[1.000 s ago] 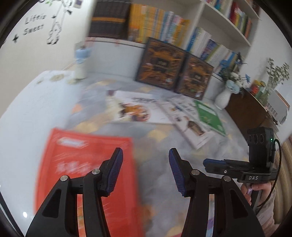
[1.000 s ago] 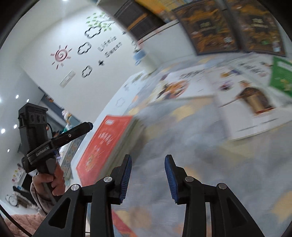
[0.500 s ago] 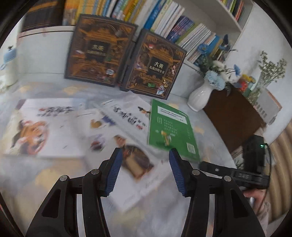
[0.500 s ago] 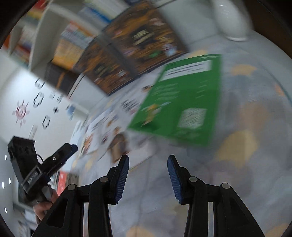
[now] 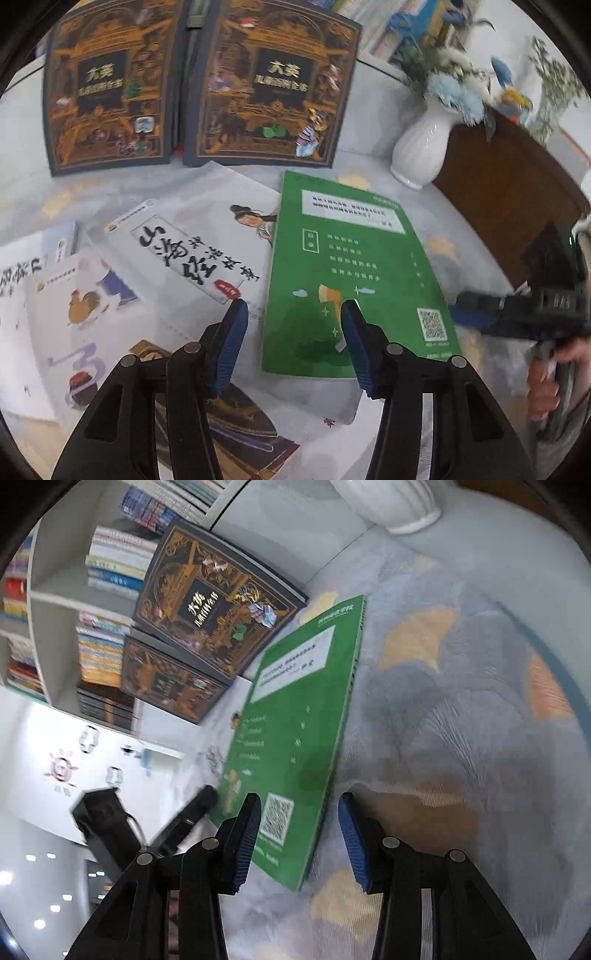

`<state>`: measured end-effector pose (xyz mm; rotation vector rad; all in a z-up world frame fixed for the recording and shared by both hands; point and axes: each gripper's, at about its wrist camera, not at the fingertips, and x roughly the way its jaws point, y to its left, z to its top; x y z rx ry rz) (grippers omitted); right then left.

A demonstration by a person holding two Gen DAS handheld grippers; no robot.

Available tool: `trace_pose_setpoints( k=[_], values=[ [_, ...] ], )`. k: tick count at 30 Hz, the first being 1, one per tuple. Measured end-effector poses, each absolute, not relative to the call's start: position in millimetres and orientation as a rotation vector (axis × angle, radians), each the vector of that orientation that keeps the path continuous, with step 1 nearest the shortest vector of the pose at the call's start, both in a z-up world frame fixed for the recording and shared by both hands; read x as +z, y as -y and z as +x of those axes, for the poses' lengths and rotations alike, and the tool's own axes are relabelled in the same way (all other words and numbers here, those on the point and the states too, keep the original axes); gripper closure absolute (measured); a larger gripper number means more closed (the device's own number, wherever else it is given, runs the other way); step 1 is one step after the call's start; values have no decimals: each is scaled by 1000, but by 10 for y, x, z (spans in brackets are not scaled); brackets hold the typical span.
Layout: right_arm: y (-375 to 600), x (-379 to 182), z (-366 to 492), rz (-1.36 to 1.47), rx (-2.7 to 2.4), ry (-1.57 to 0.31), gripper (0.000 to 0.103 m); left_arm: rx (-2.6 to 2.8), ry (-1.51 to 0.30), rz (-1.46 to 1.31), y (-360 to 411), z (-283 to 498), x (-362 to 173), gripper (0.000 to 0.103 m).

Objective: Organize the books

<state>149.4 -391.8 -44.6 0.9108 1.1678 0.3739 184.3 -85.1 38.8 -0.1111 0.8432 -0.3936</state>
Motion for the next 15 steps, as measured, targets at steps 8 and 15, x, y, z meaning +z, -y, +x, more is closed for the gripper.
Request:
trace_pose_setpoints(
  k=[8,15],
  values=[
    [3940,-506,1578,952,490,-1097,66,-420,-839,-77,950,1838,373,54],
    [3865,-499,1614,997,528,-1032,68,-432,-829,-87,945,1836,363,53]
  ],
)
